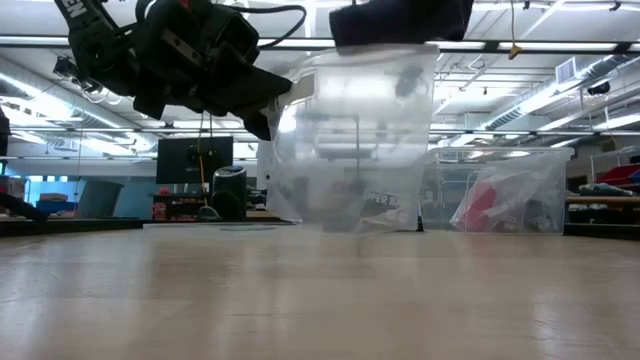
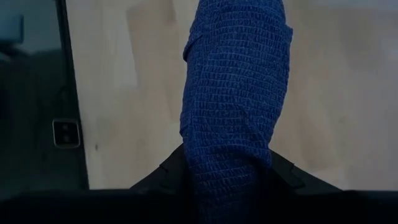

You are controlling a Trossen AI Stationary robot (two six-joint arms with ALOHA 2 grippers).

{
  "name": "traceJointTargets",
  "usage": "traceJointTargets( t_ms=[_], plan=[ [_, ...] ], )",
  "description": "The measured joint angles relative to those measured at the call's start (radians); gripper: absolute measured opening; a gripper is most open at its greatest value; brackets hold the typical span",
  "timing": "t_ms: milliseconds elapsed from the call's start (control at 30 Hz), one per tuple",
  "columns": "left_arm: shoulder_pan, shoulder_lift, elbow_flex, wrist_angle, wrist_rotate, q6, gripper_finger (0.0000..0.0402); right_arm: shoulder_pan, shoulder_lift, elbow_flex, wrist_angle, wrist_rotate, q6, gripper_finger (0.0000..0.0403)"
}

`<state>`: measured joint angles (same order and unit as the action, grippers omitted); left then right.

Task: Roll bandage
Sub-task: Put the blue rolled bandage inside the transparent zip bag

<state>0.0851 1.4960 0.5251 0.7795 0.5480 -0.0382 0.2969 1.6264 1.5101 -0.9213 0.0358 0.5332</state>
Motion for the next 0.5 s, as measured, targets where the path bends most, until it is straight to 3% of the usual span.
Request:
traceJointTargets(
  t_ms=[167,500],
  plan=[
    [0.0,0.0,0.0,-0.001,-0.003,-0.001,0.0,-0.041,0.058,0.0,-0.03,-0.142,0.004,0.0115],
    [0.0,0.0,0.0,-0.018,0.0,0.0,0.0,-0.158,0.096,0.0,-0.045,-0.25,0.03,0.0111]
  ],
)
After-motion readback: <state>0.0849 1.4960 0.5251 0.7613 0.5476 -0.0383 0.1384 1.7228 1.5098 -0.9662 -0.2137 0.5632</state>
